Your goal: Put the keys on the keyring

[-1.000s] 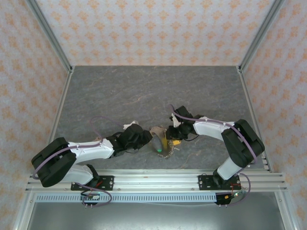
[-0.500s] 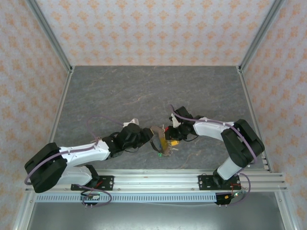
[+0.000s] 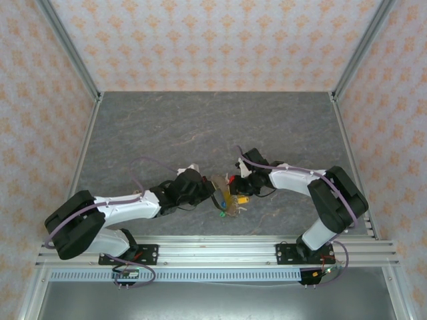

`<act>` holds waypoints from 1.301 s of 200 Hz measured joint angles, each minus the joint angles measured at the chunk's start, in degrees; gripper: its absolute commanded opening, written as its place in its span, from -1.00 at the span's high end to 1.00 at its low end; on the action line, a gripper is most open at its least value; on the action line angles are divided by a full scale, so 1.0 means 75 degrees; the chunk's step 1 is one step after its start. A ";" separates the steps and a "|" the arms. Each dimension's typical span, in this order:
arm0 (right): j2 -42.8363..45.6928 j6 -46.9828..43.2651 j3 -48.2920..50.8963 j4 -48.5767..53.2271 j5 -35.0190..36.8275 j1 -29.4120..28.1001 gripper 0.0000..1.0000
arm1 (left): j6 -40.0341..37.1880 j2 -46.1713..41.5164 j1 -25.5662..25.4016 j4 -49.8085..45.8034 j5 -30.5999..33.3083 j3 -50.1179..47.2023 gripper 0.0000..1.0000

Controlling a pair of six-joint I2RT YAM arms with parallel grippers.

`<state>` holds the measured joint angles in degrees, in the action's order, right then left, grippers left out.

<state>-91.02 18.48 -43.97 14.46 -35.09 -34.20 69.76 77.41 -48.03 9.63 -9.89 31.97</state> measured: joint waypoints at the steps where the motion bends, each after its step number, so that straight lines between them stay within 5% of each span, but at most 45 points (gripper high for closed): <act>1: 0.0006 0.0003 0.0003 0.0000 0.0000 0.0000 0.54 | 0.0000 0.0000 0.0000 -0.0009 0.0003 0.0006 1.00; 36: 0.0659 0.0050 0.0192 0.0012 0.0157 0.0096 0.45 | -0.0822 -0.0184 0.0003 -0.0874 0.0079 0.0484 1.00; 79: 0.2967 -0.0239 0.0627 -0.0131 0.1011 0.0460 0.33 | -0.2906 -0.1166 0.0396 -0.2145 0.0009 0.1349 1.00; 148: 0.6697 -0.2299 0.3200 -0.3077 0.1233 0.0472 0.40 | -0.6851 -0.1617 0.1795 -0.5158 -0.1967 0.4741 1.00; 206: 0.7224 -0.4368 0.3605 -0.4473 0.0289 -0.0058 0.48 | -0.8530 -0.0606 0.2162 -0.6271 -0.4013 0.6158 1.00; 260: 0.7053 -0.5645 0.3582 -0.4843 0.0114 -0.0624 0.51 | -0.9591 0.0300 0.2162 -0.7359 -0.4392 0.7697 1.00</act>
<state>-38.13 -23.86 -17.10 -21.87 -34.24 -38.87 -2.17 79.66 -31.81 -45.56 -42.83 89.69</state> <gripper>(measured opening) 0.250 0.047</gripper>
